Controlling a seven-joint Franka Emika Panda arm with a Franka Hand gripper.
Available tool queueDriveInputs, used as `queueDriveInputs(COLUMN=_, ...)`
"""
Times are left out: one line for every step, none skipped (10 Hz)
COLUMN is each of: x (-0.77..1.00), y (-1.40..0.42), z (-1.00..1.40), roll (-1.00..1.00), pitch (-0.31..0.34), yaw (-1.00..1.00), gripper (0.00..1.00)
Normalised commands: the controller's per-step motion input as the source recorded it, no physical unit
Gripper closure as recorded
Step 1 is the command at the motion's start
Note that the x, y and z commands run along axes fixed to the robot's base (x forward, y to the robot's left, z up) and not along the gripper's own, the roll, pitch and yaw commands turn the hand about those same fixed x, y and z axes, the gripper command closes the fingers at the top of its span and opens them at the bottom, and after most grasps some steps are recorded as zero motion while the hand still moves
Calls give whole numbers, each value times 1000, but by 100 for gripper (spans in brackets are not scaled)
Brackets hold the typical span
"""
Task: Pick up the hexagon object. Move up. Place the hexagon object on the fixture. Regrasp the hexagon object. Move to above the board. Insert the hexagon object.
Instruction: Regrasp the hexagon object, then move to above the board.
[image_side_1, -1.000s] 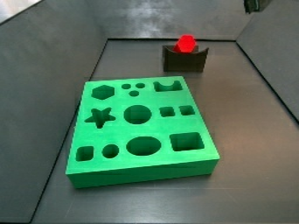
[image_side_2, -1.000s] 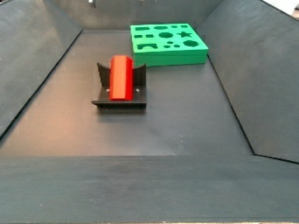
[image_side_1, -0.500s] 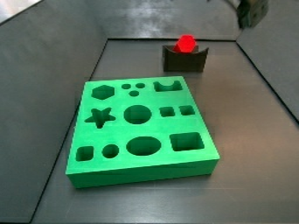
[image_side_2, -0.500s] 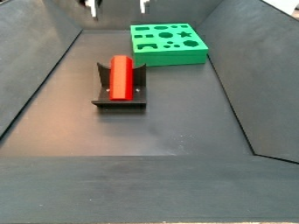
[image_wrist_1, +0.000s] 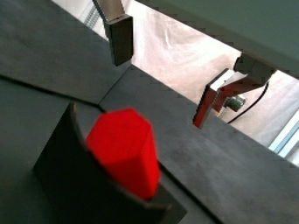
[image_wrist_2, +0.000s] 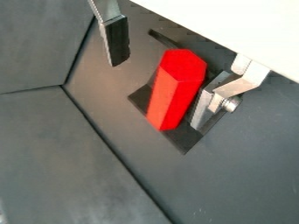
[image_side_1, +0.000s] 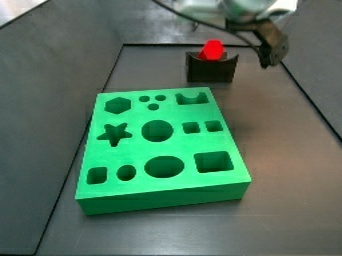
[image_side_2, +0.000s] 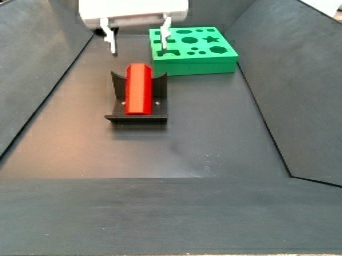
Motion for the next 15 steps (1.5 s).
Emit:
queueDriveInputs(x=94, y=41, z=-1000, roll=72, pitch=-96, yaw=46, gripper=0)
queueDriveInputs(x=106, y=35, z=-1000, roll=70, pitch=-98, yaw=18, gripper=0)
queueDriveInputs(x=100, y=31, z=-919, roll=70, pitch=-90, yaw=-1, gripper=0)
queueDriveInputs(x=86, y=16, z=-766, roll=67, pitch=-80, yaw=-15, gripper=0)
queueDriveInputs(x=78, y=13, z=-609, roll=69, pitch=-65, yaw=-25, gripper=0)
queueDriveInputs(x=74, y=8, z=-413, roll=67, pitch=-51, yaw=-30, gripper=0)
queueDriveInputs(x=65, y=8, z=-274, roll=68, pitch=-40, yaw=-29, gripper=0)
queueDriveInputs(x=24, y=1, z=-185, roll=58, pitch=-14, yaw=-24, gripper=0)
queueDriveInputs(x=10, y=-3, z=-176, roll=54, pitch=-17, yaw=-20, gripper=0)
queueDriveInputs(x=10, y=-2, z=-176, roll=54, pitch=-17, yaw=-17, gripper=0)
queueDriveInputs(x=10, y=-2, z=-176, roll=54, pitch=-17, yaw=-14, gripper=0)
queueDriveInputs(x=10, y=-2, z=-175, roll=54, pitch=-17, yaw=-12, gripper=0)
queueDriveInputs(x=0, y=0, z=0, roll=0, pitch=0, yaw=0, gripper=100)
queueDriveInputs(x=119, y=144, z=1000, roll=3, pitch=-233, yaw=213, gripper=100)
queueDriveInputs(x=116, y=142, z=1000, roll=-2, pitch=-231, yaw=198, gripper=100)
